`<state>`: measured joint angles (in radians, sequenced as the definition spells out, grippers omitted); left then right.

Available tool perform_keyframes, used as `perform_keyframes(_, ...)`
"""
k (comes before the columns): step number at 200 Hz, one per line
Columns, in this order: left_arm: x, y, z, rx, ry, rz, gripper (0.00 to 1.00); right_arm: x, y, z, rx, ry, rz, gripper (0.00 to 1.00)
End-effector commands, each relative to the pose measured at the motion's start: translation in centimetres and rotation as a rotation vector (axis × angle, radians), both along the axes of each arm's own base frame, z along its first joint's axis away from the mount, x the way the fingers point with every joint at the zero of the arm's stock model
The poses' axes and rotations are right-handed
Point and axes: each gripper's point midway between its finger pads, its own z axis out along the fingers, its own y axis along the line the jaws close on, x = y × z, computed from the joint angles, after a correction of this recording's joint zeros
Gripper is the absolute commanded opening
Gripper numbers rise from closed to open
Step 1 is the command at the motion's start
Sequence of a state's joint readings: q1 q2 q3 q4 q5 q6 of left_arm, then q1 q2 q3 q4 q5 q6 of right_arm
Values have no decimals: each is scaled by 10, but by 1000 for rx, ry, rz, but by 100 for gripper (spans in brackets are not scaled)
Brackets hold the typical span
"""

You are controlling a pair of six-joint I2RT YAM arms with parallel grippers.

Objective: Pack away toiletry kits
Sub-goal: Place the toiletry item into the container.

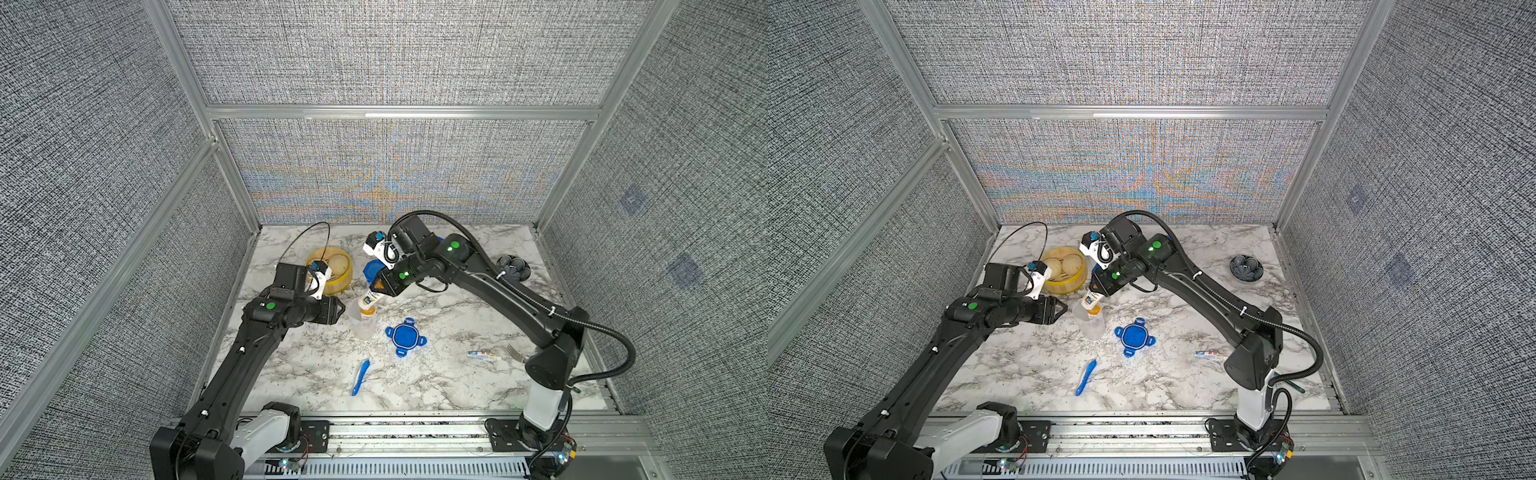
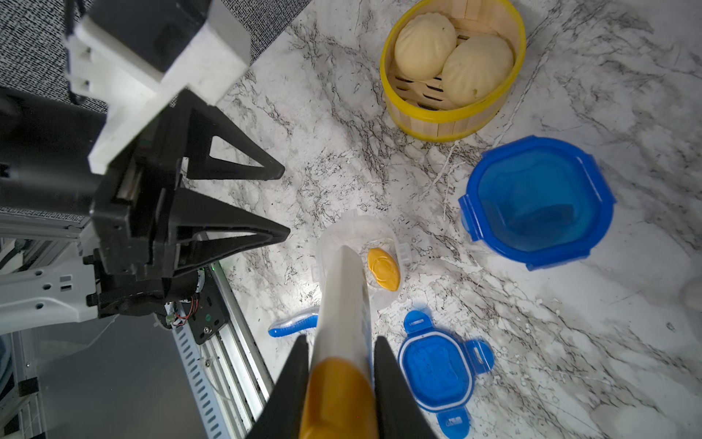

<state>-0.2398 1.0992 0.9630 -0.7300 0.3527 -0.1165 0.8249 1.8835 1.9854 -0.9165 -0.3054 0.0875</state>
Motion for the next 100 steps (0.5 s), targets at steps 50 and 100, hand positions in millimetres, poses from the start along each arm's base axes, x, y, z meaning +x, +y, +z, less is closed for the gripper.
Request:
perform_keyframes(50, -8, -23, 16, -130, -28, -114, 61, -1, 11, -34, -118, 25, 41, 19)
perform_keyframes(100, -6, -20, 16, -138, -29, -98, 61, -1, 27, -62, -149, 56, 57, 26)
